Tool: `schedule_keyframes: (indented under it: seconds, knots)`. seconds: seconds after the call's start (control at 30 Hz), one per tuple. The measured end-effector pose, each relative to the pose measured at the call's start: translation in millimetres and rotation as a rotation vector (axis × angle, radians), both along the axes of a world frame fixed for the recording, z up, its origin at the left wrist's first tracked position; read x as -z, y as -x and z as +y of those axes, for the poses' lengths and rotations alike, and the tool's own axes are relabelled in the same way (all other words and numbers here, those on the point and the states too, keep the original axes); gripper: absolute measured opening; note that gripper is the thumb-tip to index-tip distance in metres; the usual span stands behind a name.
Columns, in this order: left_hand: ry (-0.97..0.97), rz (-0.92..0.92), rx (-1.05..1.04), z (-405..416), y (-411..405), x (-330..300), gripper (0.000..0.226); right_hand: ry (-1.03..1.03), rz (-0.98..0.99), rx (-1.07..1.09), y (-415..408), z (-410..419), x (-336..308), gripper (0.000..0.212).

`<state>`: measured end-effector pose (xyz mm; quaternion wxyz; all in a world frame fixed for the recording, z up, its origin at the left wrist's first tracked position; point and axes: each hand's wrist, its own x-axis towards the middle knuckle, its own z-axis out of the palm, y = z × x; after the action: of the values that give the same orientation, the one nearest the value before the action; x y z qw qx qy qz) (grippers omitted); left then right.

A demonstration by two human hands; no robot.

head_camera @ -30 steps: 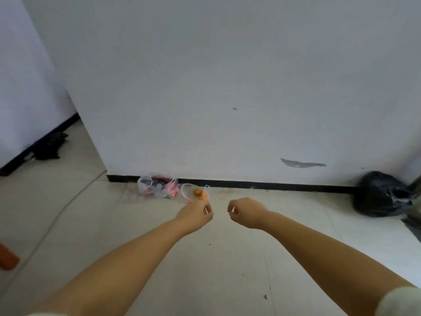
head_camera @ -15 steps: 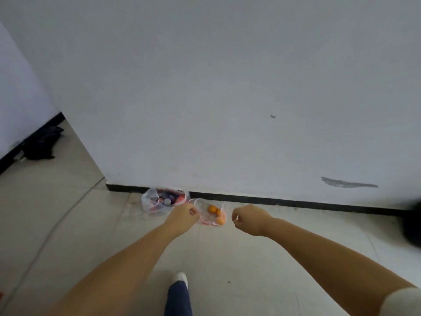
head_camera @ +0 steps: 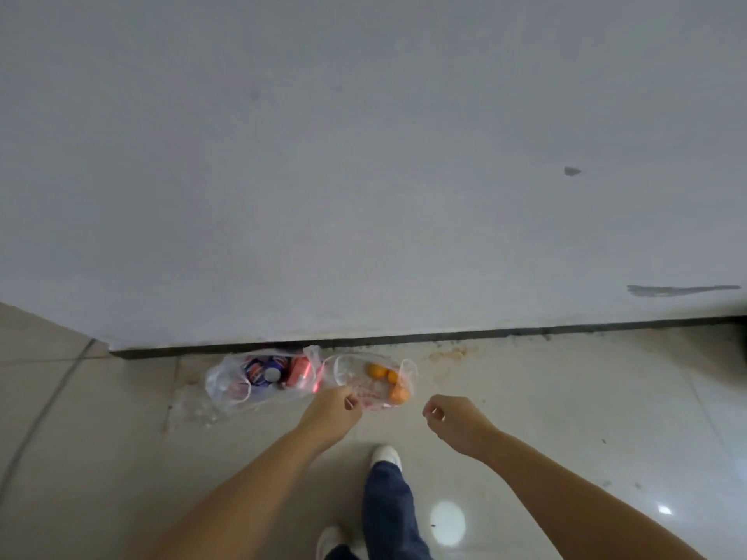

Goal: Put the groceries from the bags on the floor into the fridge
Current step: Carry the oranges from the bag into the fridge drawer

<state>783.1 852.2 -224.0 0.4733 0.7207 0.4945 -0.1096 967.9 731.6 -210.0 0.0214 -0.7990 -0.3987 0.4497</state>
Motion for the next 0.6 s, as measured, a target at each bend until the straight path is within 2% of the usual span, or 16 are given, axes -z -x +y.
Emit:
schedule_keyframes:
  seconds: [0.17, 0.3, 0.4, 0.43, 0.5, 0.6]
  knots:
    - [0.052, 0.017, 0.007, 59.1, -50.0, 167.2, 0.017, -0.008, -0.047, -0.070, -30.4, 79.4, 159.7, 0.028]
    - [0.092, 0.078, 0.062, 91.0, -82.8, 313.9, 0.025, -0.015, 0.002, -0.078, -31.6, 120.7, 319.5, 0.025]
    - [0.102, 0.160, 0.153, 100.9, -97.8, 408.3, 0.018, 0.000, -0.099, -0.133, -28.3, 124.0, 442.5, 0.039]
    - [0.064, 0.183, 0.201, 105.0, -102.5, 435.6, 0.023, -0.004, -0.131, -0.118, -26.4, 124.6, 473.8, 0.040]
    - [-0.045, 0.169, 0.272, 111.0, -113.4, 477.9, 0.037, -0.044, -0.098, -0.146, -26.8, 137.3, 505.2, 0.037]
    - [-0.156, 0.056, 0.407, 116.2, -133.0, 515.2, 0.038, -0.134, -0.256, -0.224, -43.5, 148.7, 528.6, 0.054]
